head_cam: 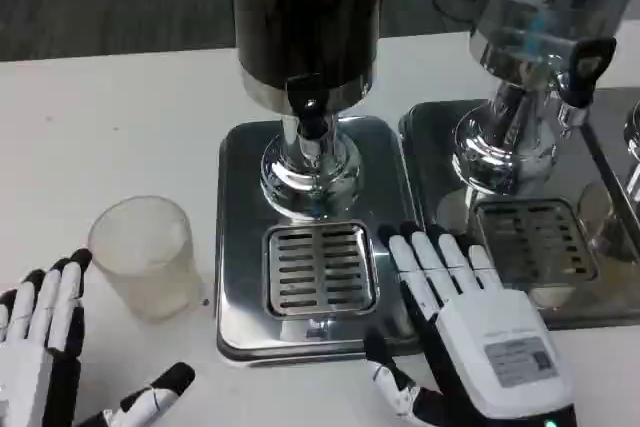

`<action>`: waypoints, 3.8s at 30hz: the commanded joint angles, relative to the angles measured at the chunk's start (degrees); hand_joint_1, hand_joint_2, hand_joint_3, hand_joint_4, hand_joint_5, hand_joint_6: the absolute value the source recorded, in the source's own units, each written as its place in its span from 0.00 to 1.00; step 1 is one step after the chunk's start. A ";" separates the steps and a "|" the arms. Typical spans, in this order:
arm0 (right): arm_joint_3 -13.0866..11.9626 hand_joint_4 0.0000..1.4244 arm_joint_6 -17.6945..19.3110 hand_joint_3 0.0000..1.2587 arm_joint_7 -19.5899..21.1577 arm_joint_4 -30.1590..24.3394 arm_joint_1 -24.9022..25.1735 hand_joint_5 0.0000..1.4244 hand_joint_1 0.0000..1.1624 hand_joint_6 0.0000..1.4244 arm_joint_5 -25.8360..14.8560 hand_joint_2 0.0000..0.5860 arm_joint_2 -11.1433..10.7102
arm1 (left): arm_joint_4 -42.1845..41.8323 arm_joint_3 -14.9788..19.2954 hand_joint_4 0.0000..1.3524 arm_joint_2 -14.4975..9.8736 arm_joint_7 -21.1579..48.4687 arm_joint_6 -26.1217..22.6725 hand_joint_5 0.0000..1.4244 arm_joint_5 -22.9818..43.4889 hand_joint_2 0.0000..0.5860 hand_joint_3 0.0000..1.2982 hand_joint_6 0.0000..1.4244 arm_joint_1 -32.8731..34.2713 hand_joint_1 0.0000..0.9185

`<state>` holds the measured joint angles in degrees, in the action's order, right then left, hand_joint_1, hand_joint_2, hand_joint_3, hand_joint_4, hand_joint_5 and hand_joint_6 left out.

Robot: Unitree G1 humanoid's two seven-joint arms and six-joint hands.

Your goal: Grasp the cup under the faucet to collect the drink, then remove the cup.

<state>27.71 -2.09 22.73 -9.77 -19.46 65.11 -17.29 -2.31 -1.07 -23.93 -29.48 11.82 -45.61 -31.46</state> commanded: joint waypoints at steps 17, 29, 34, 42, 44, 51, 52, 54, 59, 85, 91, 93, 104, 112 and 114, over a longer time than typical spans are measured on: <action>-0.50 0.00 -0.37 0.00 -0.43 -0.19 0.41 0.00 0.29 0.00 -1.29 0.76 0.03 | 0.42 0.11 0.00 0.29 -0.50 -0.07 0.00 0.18 0.15 0.00 0.00 0.11 0.00; -0.45 0.00 -0.25 0.00 -0.43 0.16 0.42 0.00 0.29 0.00 -1.85 0.76 -0.09 | -2.68 5.94 0.00 0.48 0.45 2.38 0.01 6.62 0.07 0.00 0.05 1.81 0.00; -0.73 0.00 -0.76 0.00 -0.02 0.51 -0.04 0.00 0.29 0.00 -2.31 0.76 0.61 | 4.12 6.72 0.00 -0.50 4.35 5.44 0.00 13.13 0.00 0.00 0.00 6.51 0.00; -0.15 0.00 -1.63 0.00 0.68 0.80 -0.35 0.00 0.29 0.00 -1.68 0.76 1.98 | 24.52 5.42 0.00 -1.90 6.30 16.44 0.00 18.84 0.00 0.00 0.00 17.94 0.00; -0.13 0.00 -1.75 0.00 0.52 0.89 -0.21 0.00 0.29 0.00 -1.81 0.75 2.14 | 27.83 4.62 0.00 -1.98 5.73 17.38 0.00 17.94 0.00 0.00 0.00 20.12 0.00; -0.06 0.00 -1.69 0.01 0.62 1.21 0.41 0.00 0.29 0.01 -1.92 0.75 2.20 | 35.94 1.44 0.00 -1.68 2.98 18.71 0.00 15.67 0.00 0.00 0.00 26.80 0.04; -0.05 0.00 -1.65 0.01 0.63 1.27 0.47 0.00 0.29 0.01 -1.98 0.75 2.23 | 36.49 1.14 0.00 -1.72 2.82 18.69 0.00 15.56 0.00 0.00 0.00 27.41 0.04; -0.02 0.00 -1.60 0.01 0.72 1.35 0.55 0.00 0.29 0.02 -1.95 0.74 2.30 | 37.44 0.75 0.00 -1.82 2.67 18.67 0.00 15.49 0.00 0.00 0.00 28.34 0.07; -0.13 0.00 -1.83 0.02 0.52 1.37 0.60 0.00 0.29 0.02 -2.05 0.74 2.56 | 39.45 -0.86 0.00 -2.31 2.71 18.37 0.05 15.06 0.00 0.00 0.02 30.78 0.11; -0.16 0.00 -1.62 0.04 0.92 1.78 0.62 0.00 0.29 0.06 -2.21 0.73 3.12 | 47.27 -3.58 0.35 -2.98 -1.26 24.36 0.45 14.61 0.15 0.19 0.36 36.82 0.45; -0.20 0.00 -1.54 0.04 0.81 1.96 0.93 0.00 0.28 0.07 -2.42 0.73 3.10 | 47.63 -4.00 0.43 -3.02 -4.65 25.13 0.53 13.87 0.17 0.26 0.42 36.72 0.45; -0.20 0.00 -1.51 0.04 0.73 1.96 1.00 0.00 0.28 0.07 -2.43 0.73 3.02 | 47.75 -4.10 0.43 -2.99 -5.34 25.32 0.53 13.64 0.17 0.26 0.43 36.72 0.44; -1.00 0.00 -1.13 0.04 0.21 1.92 1.64 0.00 0.28 0.08 -3.62 0.73 2.16 | 48.96 -4.64 0.48 -2.98 -8.64 27.18 0.59 13.18 0.14 0.28 0.54 36.98 0.42; -0.64 0.00 -1.40 0.04 0.41 1.46 1.08 0.00 0.28 0.09 -3.74 0.73 2.02 | 49.11 -4.77 0.48 -2.86 -10.35 28.00 0.59 12.92 0.13 0.29 0.54 37.01 0.41; -0.57 0.00 -1.42 0.04 0.46 1.41 1.08 0.00 0.28 0.09 -3.63 0.73 1.97 | 49.14 -4.83 0.48 -2.79 -10.70 28.13 0.59 12.81 0.13 0.29 0.55 37.05 0.41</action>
<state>27.26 -3.61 22.89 -8.29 -18.24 61.69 -15.18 46.61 -5.70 -26.14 -38.23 38.30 -32.51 4.92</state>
